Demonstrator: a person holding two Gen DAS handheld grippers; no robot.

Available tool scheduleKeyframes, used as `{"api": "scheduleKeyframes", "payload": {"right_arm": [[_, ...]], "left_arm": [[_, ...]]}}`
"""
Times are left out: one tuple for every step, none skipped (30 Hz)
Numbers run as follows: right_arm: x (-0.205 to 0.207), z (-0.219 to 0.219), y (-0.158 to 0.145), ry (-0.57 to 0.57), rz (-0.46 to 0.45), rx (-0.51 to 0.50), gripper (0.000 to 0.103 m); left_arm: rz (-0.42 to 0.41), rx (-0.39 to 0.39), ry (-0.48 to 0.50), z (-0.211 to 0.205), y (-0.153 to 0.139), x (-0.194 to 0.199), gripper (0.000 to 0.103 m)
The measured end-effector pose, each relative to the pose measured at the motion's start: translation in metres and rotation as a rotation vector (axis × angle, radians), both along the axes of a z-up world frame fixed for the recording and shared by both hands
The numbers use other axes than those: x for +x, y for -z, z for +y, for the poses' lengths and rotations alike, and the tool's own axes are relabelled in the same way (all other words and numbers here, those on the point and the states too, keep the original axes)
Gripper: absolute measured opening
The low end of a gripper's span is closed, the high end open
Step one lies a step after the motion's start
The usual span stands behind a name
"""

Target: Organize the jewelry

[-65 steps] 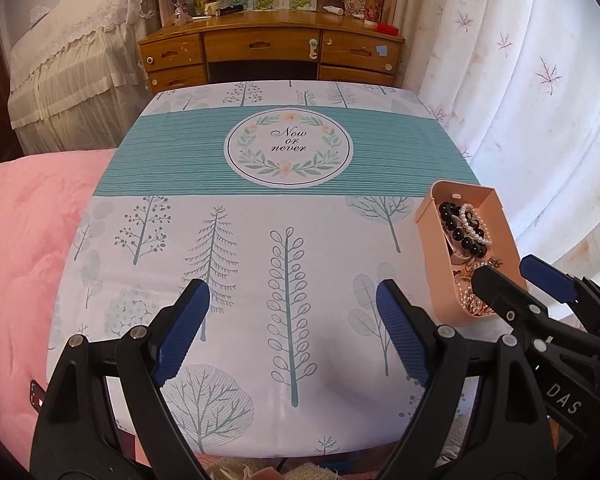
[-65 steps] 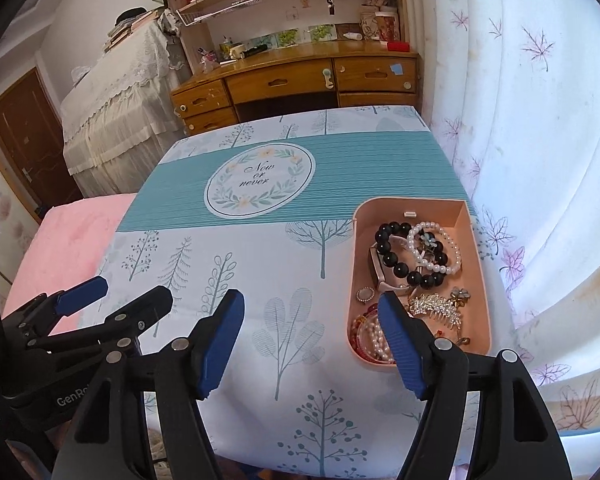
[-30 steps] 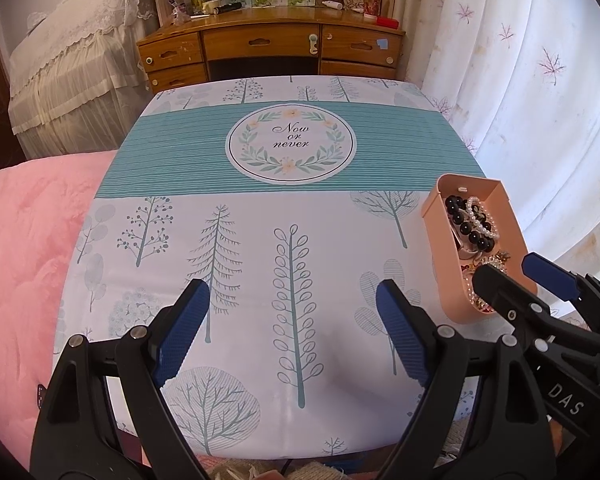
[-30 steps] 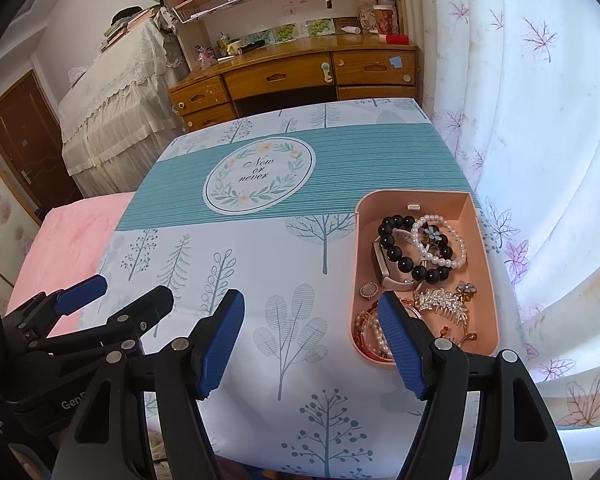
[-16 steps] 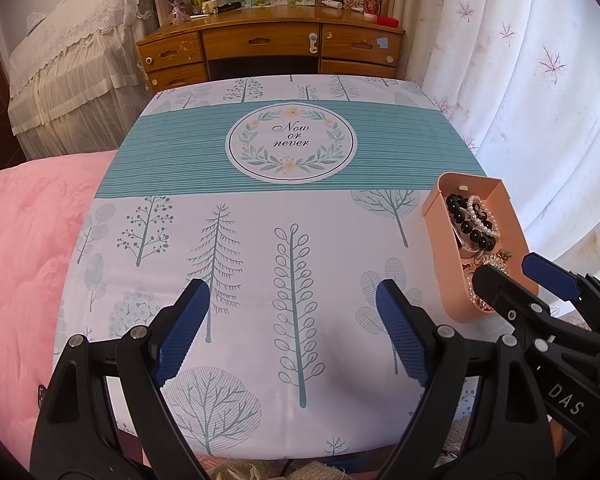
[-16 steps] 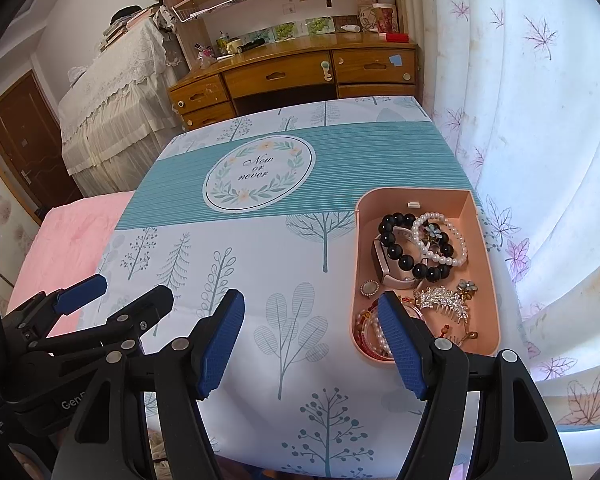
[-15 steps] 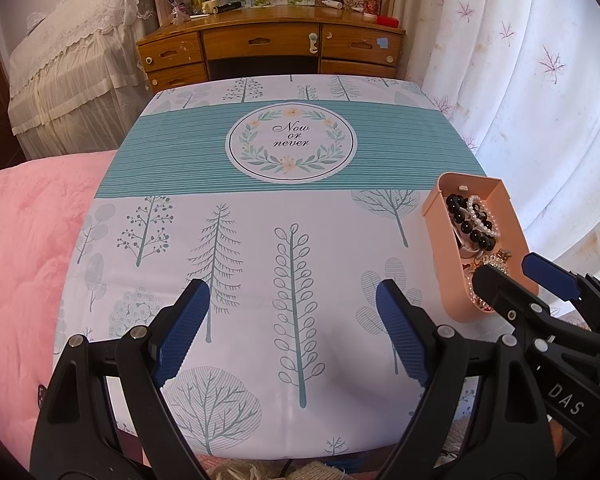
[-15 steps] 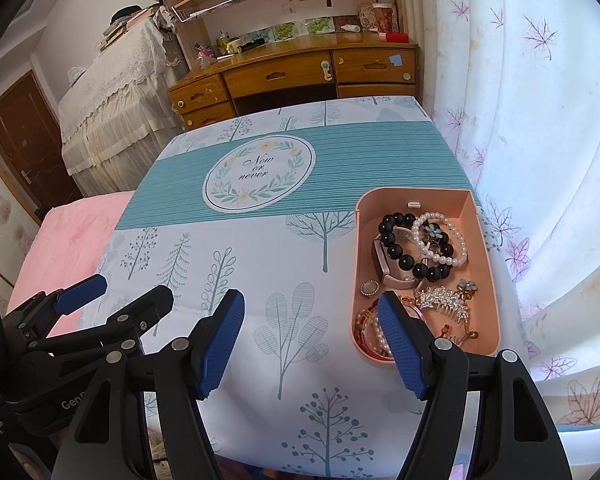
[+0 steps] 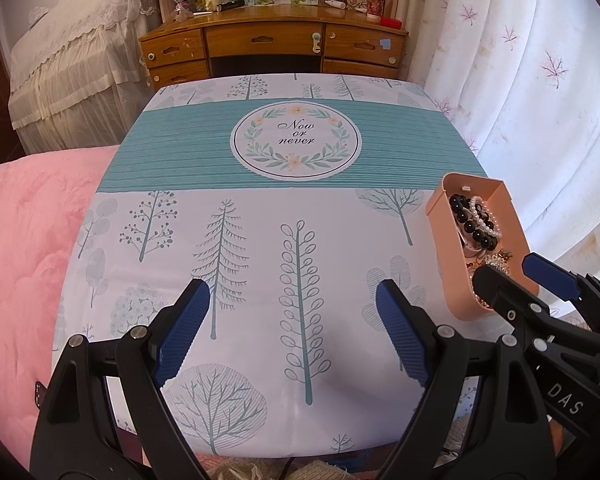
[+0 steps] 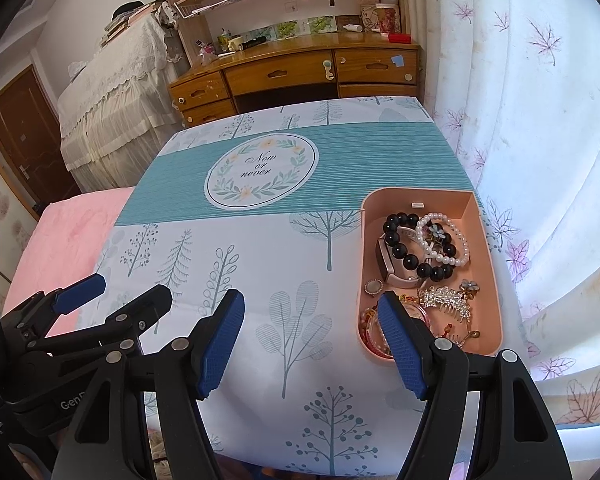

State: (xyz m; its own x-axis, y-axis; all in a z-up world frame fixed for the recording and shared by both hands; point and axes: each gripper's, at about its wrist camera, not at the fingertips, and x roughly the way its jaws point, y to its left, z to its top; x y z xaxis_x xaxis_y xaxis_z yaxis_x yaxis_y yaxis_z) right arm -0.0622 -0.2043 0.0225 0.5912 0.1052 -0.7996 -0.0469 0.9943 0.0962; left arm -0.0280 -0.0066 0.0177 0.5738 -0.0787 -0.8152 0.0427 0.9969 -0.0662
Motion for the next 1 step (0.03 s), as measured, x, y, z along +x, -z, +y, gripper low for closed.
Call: {"api": "scheduleKeyframes", "payload": {"right_arm": [[0.0004, 0.0019, 0.0003, -0.002, 0.002, -0.002, 0.070]], "left_arm": [[0.003, -0.003, -0.001, 0.0022, 0.0011, -0.0004, 0.084]]}}
